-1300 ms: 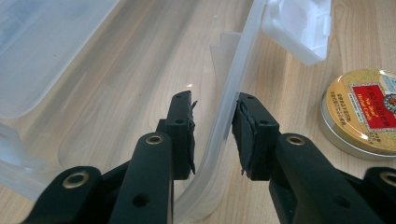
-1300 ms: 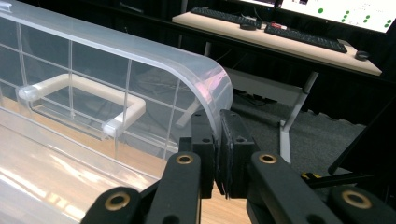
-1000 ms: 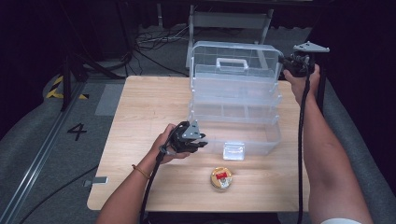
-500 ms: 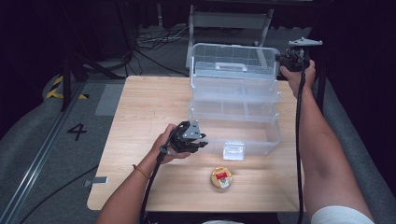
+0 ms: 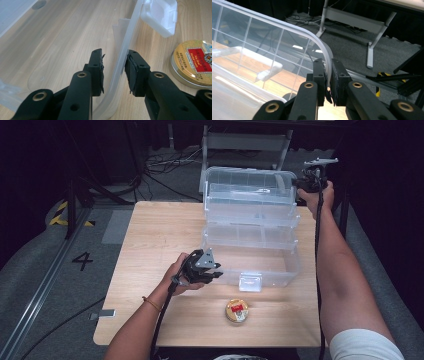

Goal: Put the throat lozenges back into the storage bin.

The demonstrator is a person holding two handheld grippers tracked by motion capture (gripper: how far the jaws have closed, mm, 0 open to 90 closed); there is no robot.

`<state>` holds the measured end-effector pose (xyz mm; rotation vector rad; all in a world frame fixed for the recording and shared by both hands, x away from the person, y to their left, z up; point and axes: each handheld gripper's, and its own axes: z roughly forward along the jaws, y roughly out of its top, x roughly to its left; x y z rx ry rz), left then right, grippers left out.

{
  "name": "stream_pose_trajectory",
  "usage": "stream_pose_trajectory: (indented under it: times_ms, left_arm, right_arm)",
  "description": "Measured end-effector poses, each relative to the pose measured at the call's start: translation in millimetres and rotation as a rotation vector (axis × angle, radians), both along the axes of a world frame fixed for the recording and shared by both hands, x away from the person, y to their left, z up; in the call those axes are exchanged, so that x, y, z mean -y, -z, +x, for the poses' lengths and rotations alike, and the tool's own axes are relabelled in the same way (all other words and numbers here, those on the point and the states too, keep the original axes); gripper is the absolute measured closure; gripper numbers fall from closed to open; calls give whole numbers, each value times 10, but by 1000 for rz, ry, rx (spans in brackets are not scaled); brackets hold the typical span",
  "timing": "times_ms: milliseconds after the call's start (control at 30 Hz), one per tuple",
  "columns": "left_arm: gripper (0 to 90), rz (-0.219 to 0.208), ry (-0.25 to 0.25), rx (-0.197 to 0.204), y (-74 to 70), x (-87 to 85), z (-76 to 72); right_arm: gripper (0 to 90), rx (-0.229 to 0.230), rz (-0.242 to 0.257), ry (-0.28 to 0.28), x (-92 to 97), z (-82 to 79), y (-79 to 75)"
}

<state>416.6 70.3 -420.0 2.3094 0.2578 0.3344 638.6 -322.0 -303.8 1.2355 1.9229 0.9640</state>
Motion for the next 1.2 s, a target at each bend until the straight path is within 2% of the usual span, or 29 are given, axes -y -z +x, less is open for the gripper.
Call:
stream_pose_trajectory:
  times_ms: [467, 533, 567, 633, 700, 733, 833, 967, 1067, 1200]
  left_arm:
    - [677, -11, 11, -31, 15, -7, 14]
    - [678, -17, 9, -34, 17, -5, 14]
    - [678, -22, 9, -36, 20, -4, 17]
    - [681, -22, 9, -34, 26, 4, 10]
    - [694, -18, 7, -25, 22, 15, 12]
    - [694, -18, 11, -26, 23, 20, 16]
    - [698, -26, 11, -32, 29, 30, 21]
    - [704, -27, 5, -32, 29, 44, 10]
    - [705, -29, 6, -37, 31, 50, 12]
    - [711, -17, 2, -25, 23, 68, -2]
  right_arm:
    - [814, -115, -44, 40, 0, 189, 145]
    - [811, -126, -39, 40, 11, 198, 168]
    - [760, -142, -29, 47, 39, 217, 207]
    - [784, -145, 7, 53, 92, 218, 227]
    - [777, -148, -9, 53, 98, 210, 232]
    - [764, -150, -29, 54, 94, 190, 228]
    - [749, -128, -10, 49, 98, 119, 188]
    - [714, -107, -26, 18, 71, -51, 133]
    - [695, -93, -14, -3, 73, -221, 84]
    - [661, -73, -20, -41, 82, -504, 1]
